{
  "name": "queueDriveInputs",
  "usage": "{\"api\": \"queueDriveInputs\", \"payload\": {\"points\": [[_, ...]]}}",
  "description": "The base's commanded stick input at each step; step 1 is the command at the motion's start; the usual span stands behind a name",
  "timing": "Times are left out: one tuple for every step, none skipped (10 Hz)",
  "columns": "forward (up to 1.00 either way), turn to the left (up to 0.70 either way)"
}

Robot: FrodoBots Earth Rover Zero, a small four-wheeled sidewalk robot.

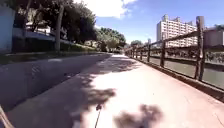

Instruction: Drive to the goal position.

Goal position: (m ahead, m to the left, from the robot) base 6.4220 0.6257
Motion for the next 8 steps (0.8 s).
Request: {"api": "queueDriveInputs", "payload": {"points": [[0.85, 0.00], [0.85, 0.00], [0.85, 0.00], [0.85, 0.00], [0.85, 0.00], [0.85, 0.00], [0.85, 0.00], [0.85, 0.00]]}}
